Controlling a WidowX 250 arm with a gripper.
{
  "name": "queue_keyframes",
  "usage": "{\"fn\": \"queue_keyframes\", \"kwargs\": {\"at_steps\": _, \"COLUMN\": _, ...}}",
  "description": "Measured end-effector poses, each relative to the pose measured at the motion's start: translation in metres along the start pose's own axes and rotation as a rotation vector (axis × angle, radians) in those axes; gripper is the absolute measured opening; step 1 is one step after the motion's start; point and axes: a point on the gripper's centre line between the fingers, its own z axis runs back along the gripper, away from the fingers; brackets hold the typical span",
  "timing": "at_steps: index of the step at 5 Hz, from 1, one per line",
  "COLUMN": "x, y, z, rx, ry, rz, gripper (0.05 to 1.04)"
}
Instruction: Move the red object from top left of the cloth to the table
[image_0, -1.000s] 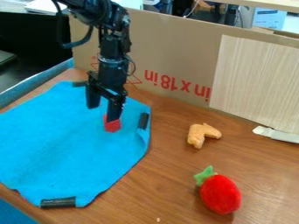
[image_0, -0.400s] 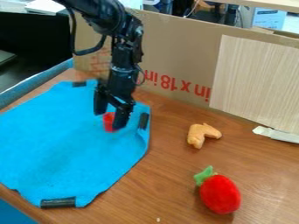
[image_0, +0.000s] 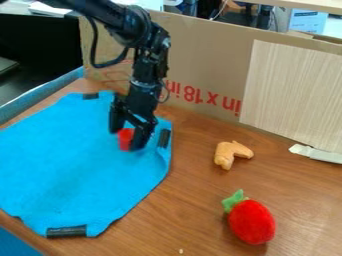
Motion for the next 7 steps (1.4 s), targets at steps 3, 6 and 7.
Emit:
{"fn": "queue_keyframes", "kwargs": {"at_steps": 3, "x": -0.007, "y": 0.001, "z": 0.012, "rx": 0.021, "ry": -0.041, "rz": 0.016, "gripper": 0.623}}
{"fn": "queue_keyframes", "kwargs": {"at_steps": 6, "x": -0.027, "y": -0.039, "z": 0.053, "rx": 0.041, "ry": -0.033, "rz": -0.021, "gripper": 0.623}}
{"fn": "queue_keyframes", "kwargs": {"at_steps": 7, "x": -0.03, "y": -0.058, "z": 0.046, "rx": 0.054, "ry": -0.008, "rz": -0.055, "gripper": 0.623}}
